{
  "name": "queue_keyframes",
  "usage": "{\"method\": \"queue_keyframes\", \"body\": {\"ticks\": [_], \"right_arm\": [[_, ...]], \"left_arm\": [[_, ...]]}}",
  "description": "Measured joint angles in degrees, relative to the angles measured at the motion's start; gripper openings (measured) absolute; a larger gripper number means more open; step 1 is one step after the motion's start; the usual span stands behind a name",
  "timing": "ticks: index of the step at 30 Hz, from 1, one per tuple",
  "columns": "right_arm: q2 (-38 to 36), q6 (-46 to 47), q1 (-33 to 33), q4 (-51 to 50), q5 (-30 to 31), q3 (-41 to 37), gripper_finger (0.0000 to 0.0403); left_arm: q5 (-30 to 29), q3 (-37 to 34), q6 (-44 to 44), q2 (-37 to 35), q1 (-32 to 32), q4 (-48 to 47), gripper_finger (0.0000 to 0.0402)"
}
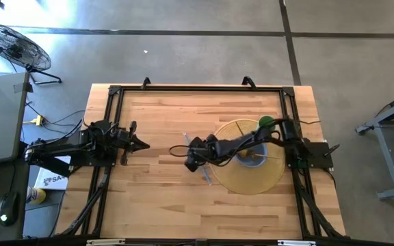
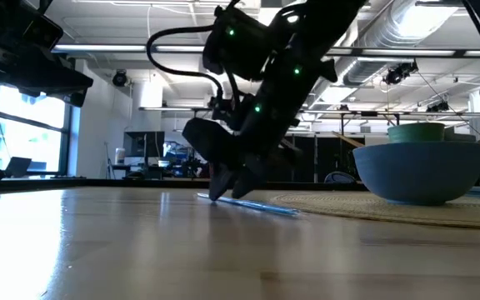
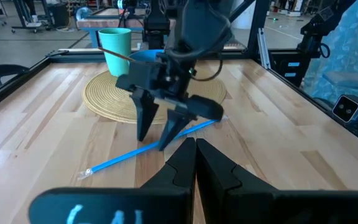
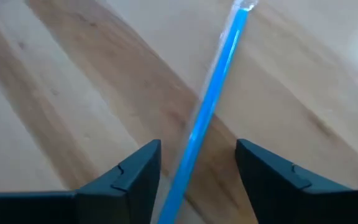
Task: Pick & Place Utensil
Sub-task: Put the blue straw into the green cup on the brown mat
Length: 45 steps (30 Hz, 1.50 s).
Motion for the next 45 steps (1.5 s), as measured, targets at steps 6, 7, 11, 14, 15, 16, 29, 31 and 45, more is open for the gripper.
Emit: {"method": "queue_keyframes", "body": {"ticks": [6, 7, 11, 14, 15, 16, 29, 31, 45], "right_arm": [[1.1, -3.2, 0.1, 1.0, 0.5, 0.1, 0.0175], [1.1, -3.2, 0.1, 1.0, 0.4, 0.1, 0.0169], [1.1, -2.6, 0.0, 0.5, -0.3, 0.2, 0.0138], [1.1, -0.9, -0.1, -0.3, -1.2, 0.2, 0.0111], [1.1, -0.3, -0.1, -0.5, -1.3, 0.2, 0.0102], [1.1, 0.1, -0.1, -0.7, -1.2, 0.2, 0.0093], [1.1, 0.7, 0.0, -0.7, 0.2, 0.1, 0.0021], [0.6, 0.4, 0.0, -0.8, 1.5, 0.0, 0.0015], [-16.3, -4.5, 3.6, 1.3, 11.4, -7.6, 0.0001]], "left_arm": [[0.0, 0.0, 0.0, 0.0, 0.0, 0.0, 0.001], [0.0, 0.0, 0.0, 0.0, 0.0, 0.0, 0.001], [0.0, 0.0, 0.0, 0.0, 0.0, 0.0, 0.001], [0.0, 0.0, 0.0, 0.0, 0.0, 0.0, 0.001], [0.0, 0.0, 0.0, 0.0, 0.0, 0.0, 0.001], [0.0, 0.0, 0.0, 0.0, 0.0, 0.0, 0.001], [0.0, 0.0, 0.0, 0.0, 0.0, 0.0, 0.001], [0.0, 0.0, 0.0, 0.0, 0.0, 0.0, 0.001], [0.0, 0.0, 0.0, 0.0, 0.0, 0.0, 0.001]]}}
